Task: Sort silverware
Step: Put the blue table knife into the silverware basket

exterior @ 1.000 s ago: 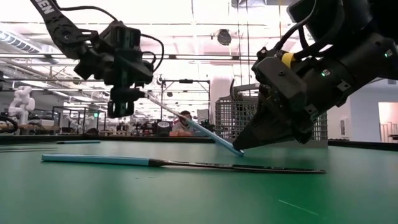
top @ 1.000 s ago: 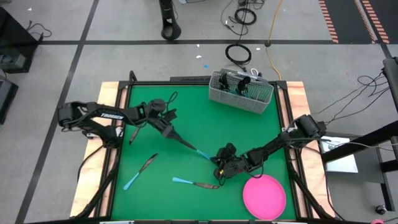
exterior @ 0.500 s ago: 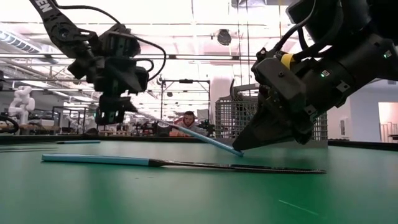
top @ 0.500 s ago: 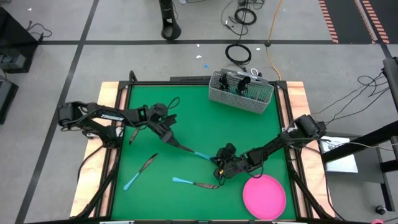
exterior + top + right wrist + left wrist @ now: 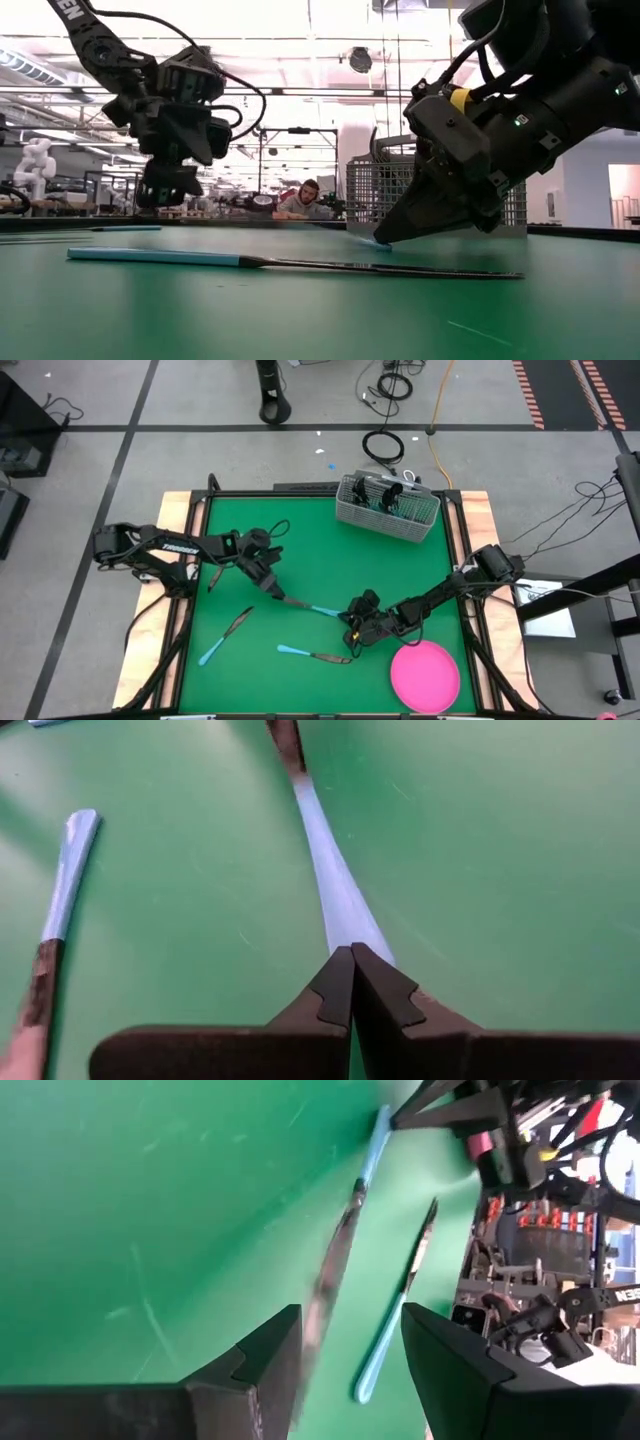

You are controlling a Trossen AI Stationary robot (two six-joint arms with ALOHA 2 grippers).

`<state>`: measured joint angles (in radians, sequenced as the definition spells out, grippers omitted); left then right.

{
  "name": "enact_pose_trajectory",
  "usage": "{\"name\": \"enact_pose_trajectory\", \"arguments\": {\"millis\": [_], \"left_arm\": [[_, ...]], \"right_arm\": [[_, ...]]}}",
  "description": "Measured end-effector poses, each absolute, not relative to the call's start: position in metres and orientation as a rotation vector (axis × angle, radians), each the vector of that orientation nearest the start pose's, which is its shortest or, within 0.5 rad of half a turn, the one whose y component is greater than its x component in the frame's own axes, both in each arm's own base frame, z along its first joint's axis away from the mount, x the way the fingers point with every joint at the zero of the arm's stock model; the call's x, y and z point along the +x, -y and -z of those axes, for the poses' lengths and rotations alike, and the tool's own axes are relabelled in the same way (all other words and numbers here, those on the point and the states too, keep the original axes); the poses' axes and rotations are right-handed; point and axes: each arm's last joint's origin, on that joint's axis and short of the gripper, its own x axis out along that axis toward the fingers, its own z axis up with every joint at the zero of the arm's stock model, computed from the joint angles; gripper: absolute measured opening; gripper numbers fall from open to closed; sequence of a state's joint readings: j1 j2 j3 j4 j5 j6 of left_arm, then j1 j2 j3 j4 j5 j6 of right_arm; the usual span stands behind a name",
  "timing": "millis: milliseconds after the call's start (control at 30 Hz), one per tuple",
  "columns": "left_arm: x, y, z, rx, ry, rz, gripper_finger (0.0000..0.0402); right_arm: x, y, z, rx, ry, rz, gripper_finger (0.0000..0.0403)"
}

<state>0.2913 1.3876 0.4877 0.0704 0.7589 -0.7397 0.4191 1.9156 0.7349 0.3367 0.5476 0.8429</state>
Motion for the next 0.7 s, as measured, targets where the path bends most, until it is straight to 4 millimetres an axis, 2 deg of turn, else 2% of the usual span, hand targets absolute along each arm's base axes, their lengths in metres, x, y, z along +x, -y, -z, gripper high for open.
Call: {"name": "enact_pose_trajectory", "arguments": {"millis": [333, 700], "left_arm": [[0.219, -0.048, -0.12, -1.029, -1.021, 0.012, 0.0175], [0.212, -0.044, -0.115, -1.08, -1.127, -0.007, 0.0175]], "right_arm": [[0.297, -0.115, -0.078, 0.404, -0.637, 0.423, 0.0], [0.297, -0.115, -0.078, 0.404, -0.637, 0.422, 0.0]]}}
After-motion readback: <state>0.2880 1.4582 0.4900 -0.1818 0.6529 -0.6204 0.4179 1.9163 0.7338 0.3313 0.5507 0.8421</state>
